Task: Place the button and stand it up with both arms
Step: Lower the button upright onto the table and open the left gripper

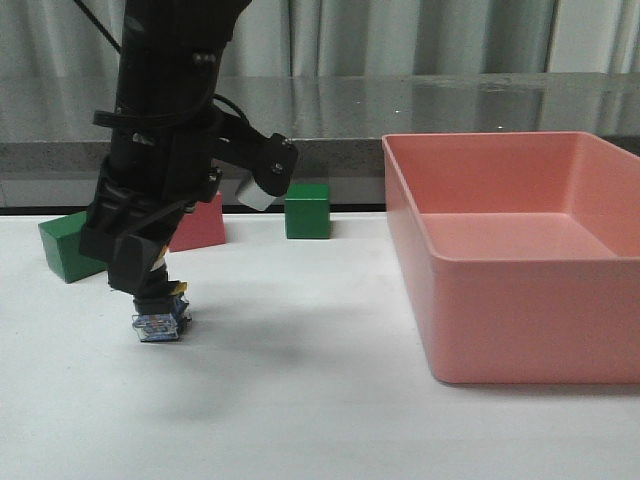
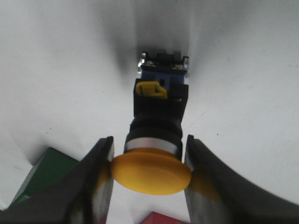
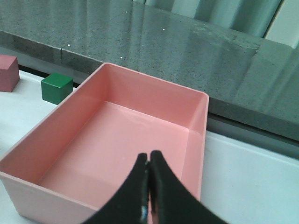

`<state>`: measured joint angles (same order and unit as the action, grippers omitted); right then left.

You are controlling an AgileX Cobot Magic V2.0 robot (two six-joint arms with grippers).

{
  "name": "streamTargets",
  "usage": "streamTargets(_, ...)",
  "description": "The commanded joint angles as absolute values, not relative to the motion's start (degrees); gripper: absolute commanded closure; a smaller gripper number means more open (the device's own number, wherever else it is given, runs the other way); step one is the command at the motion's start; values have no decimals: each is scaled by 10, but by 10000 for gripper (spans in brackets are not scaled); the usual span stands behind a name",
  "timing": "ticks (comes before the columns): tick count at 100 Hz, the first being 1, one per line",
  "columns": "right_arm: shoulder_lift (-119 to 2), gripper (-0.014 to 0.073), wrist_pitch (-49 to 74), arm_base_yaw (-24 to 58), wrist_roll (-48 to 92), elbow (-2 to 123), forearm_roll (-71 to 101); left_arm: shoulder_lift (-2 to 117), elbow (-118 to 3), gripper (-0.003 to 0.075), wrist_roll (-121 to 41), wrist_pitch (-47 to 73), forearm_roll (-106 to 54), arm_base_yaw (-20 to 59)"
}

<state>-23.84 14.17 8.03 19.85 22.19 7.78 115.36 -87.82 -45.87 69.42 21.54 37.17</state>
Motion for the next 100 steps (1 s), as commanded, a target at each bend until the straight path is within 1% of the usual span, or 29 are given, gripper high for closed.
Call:
streamTargets(1,-240,702,94,76,198,237,78,1129,-893,739,-451,725,227,377)
streamTargets(28,-240,702,94,76,198,237,78,1130,-902,736,-451,725,213,377)
streamTargets(34,-240,702,94,76,198,237,78,1130,-910,714,-451,725,199,377)
streamTargets(38,-240,702,94,76,198,237,78,1130,-917,677,-451,725,191,377)
streamTargets(45,-240,702,94,76,198,237,78,1130,-927,578,-451,725,180,377)
streamTargets(48,-240,702,94,76,198,237,78,1130,-930,512,-451,725,179,377)
streamTargets(50,-240,702,94,76,198,237,78,1130,-932,482,-451,725,179,377)
streamTargets(51,-240,702,94,76,198,237,78,1130,-934,435,-451,725,179,377)
streamTargets(52,-240,702,94,76,198,237,78,1130,-934,435,-451,725,179,377)
streamTargets(59,-240,702,94,76,198,237,78,1130,-934,257,-451,725,185,377)
streamTargets(61,-240,702,94,76,198,237,78,1130,-934,227,-451,725,186,377)
streamTargets(62,-240,702,94,76,198,237,78,1130,-934,199,-451,725,188,377)
streamTargets(68,-240,702,94,76,198,237,78,1130,-934,111,-451,725,190,377)
streamTargets(75,-240,702,94,76,198,237,78,1130,-934,78,-451,726,193,377)
streamTargets(100,-240,702,94,76,198,237,78,1128,-934,78,-451,726,200,377)
